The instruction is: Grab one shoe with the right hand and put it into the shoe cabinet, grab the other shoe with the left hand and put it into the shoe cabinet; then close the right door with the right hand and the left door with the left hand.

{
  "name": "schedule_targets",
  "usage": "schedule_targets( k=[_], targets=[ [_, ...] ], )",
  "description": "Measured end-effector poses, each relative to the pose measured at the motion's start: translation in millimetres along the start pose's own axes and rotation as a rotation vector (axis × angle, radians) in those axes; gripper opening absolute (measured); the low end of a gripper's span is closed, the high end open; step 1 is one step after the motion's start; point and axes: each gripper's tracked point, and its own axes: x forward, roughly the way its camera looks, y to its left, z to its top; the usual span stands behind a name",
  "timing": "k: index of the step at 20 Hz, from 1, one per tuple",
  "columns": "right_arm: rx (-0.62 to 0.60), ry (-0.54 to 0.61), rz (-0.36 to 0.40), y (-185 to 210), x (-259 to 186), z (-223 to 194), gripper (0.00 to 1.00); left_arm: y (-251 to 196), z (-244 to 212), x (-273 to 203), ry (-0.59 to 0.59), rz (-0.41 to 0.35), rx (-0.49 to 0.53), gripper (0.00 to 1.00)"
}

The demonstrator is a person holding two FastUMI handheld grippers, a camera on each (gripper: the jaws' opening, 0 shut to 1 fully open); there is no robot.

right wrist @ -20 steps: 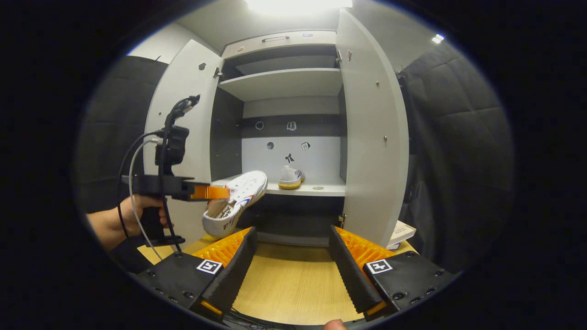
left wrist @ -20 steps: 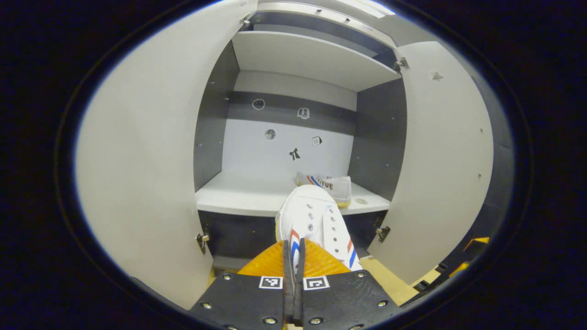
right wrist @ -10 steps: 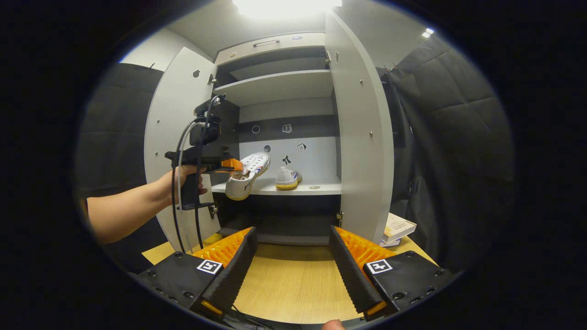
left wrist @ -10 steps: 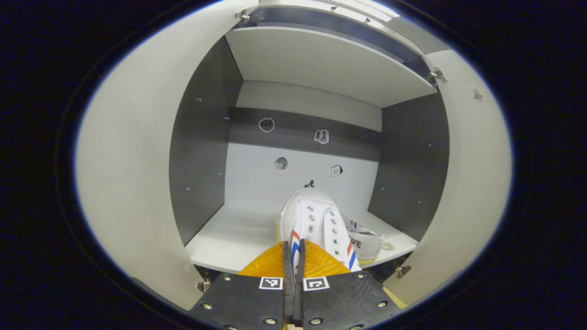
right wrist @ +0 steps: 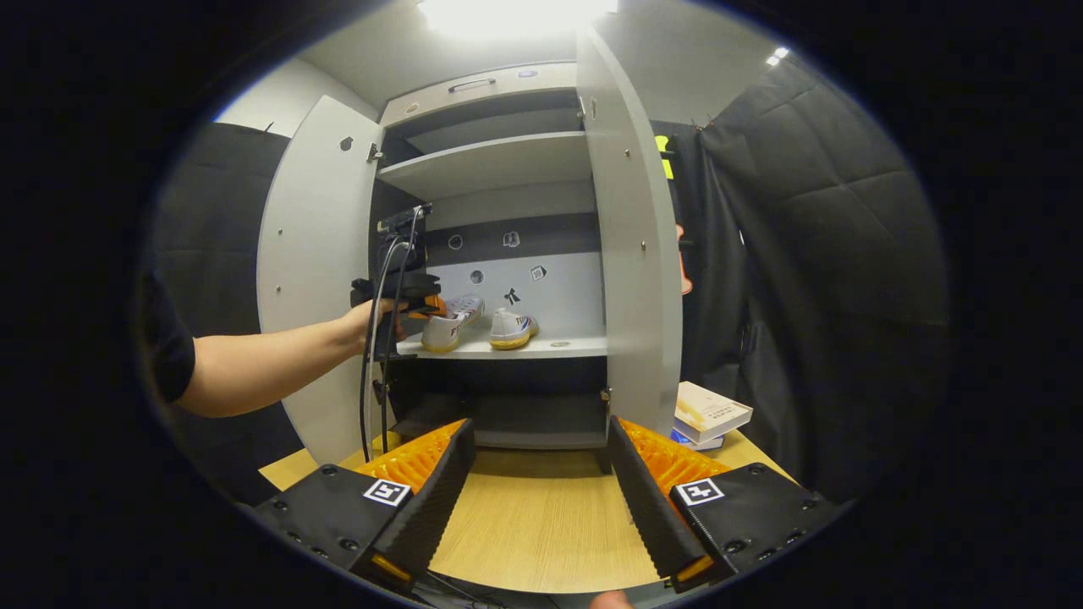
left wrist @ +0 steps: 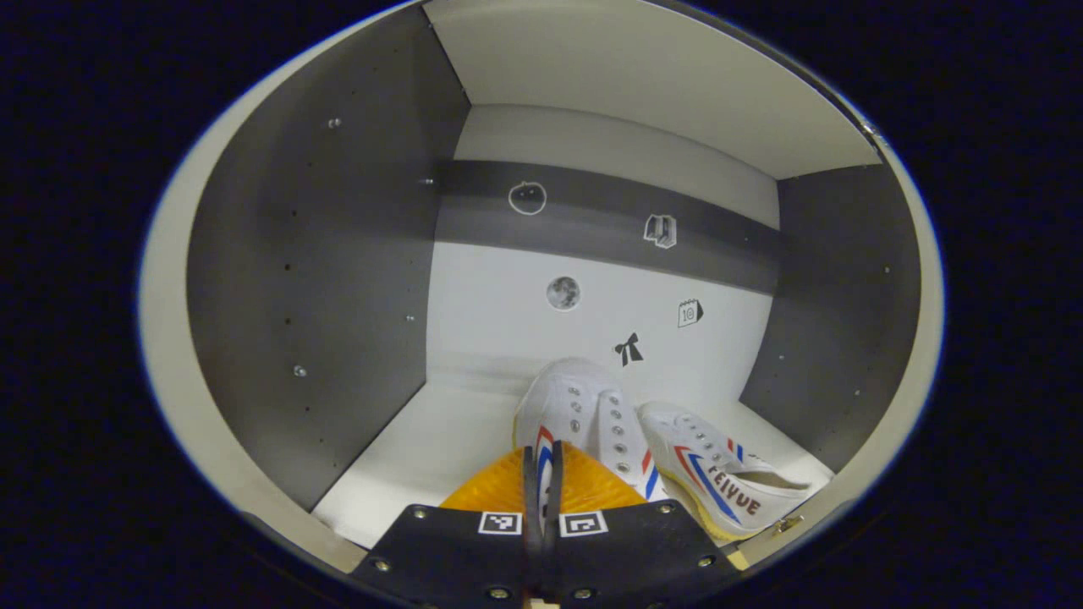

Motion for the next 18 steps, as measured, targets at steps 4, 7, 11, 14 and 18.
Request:
schedule_targets(
  k=[4,7,11,14,18],
  targets=[
    [-0.005,-0.005,-0.031,-7.5,-7.9,2.2,0.98,2.7,15.4,8.9,-0.061,0.039,0.023,0.01],
    [0.017,-0.041,-0.049,-14.7,-12.4,17.6,0.96,-13.2,23.8,-12.6,-0.089,0.020,0.083,0.03],
    [0.005,-0.103,-0.082,-33.2,-16.1,47.9,0.98,-40.6,40.0,-72.9,-0.177,-0.030,0.179,0.90],
    [-0.007,-0.151,-0.112,-53.7,-15.6,73.9,0.97,-65.1,68.6,-138.2,-0.292,-0.092,0.191,0.91],
    [0.007,-0.177,-0.151,-78.9,-9.6,95.7,0.98,-76.0,103.5,-226.3,-0.428,-0.116,0.192,0.91]
  ],
)
